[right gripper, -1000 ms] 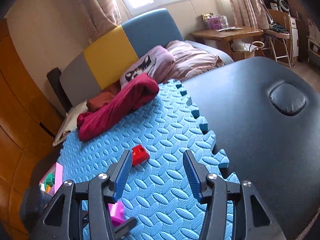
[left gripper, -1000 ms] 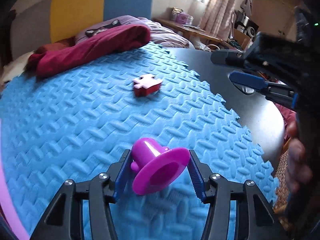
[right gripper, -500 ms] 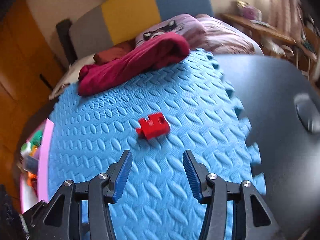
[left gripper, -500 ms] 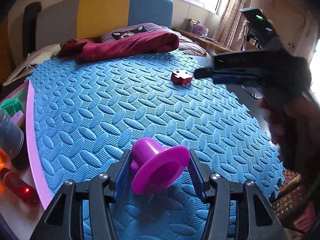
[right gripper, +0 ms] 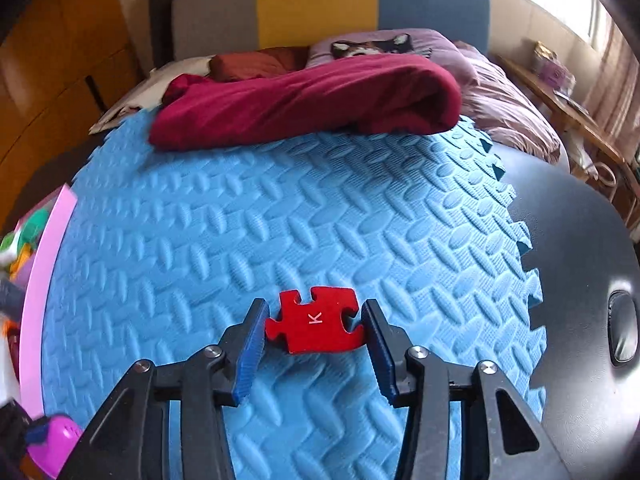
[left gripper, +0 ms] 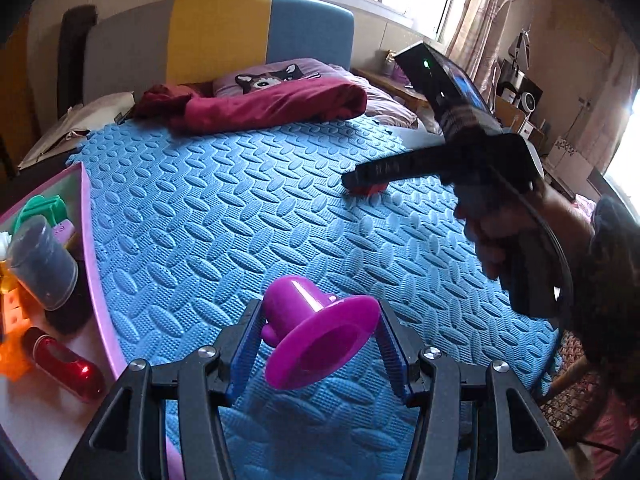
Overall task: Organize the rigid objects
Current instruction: 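Grasp the red K puzzle piece with the right tool while the left holds the magenta toy, then carry the magenta suction toy into the tray and open the left tool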
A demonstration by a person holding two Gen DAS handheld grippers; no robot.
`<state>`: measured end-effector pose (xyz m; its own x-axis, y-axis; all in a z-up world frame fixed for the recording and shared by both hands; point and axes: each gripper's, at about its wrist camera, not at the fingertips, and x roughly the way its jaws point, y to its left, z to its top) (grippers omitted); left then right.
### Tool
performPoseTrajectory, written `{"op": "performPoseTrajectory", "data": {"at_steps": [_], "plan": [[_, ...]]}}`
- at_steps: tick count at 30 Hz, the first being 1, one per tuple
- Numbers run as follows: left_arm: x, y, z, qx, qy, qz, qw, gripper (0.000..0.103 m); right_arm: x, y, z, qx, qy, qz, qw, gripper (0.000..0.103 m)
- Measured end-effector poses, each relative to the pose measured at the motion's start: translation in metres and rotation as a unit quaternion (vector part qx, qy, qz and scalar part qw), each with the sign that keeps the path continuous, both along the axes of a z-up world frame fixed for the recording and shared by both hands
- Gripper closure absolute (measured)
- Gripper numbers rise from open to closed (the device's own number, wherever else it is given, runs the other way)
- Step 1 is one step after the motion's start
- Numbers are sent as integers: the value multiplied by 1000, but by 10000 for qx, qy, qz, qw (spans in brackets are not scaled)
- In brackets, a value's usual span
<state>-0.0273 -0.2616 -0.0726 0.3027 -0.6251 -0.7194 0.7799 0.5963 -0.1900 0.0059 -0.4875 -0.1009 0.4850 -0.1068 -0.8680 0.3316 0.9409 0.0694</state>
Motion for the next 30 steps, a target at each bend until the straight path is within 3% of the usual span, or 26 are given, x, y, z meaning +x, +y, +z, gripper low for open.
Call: {"op": "performPoseTrajectory", "data": {"at_steps": [3, 4, 12, 17, 23, 30], "plan": [[-7, 5, 7, -65, -69, -10, 10000, 47, -10, 18, -1, 24, -56, 236, 9997, 54], [-9, 6, 9, -67, -91, -1, 9999, 47, -13, 24, -2, -174, -105, 251, 9995, 55], [-15, 33, 32, -262, -255, 229, 9991, 47, -20, 29, -4, -407, -384, 252, 9981, 54], [-8, 71, 51, -453, -342, 652, 9963, 47, -19, 31, -5, -556, -459, 306, 9969, 55], [20, 140, 65, -509, -510, 1621, 9841, 47, -18, 34, -6, -647, -490, 339, 9961, 56], [71, 198, 24, 98, -313, 2548, 9664, 47, -18, 35, -6, -679, -497, 356, 9958, 56]]}}
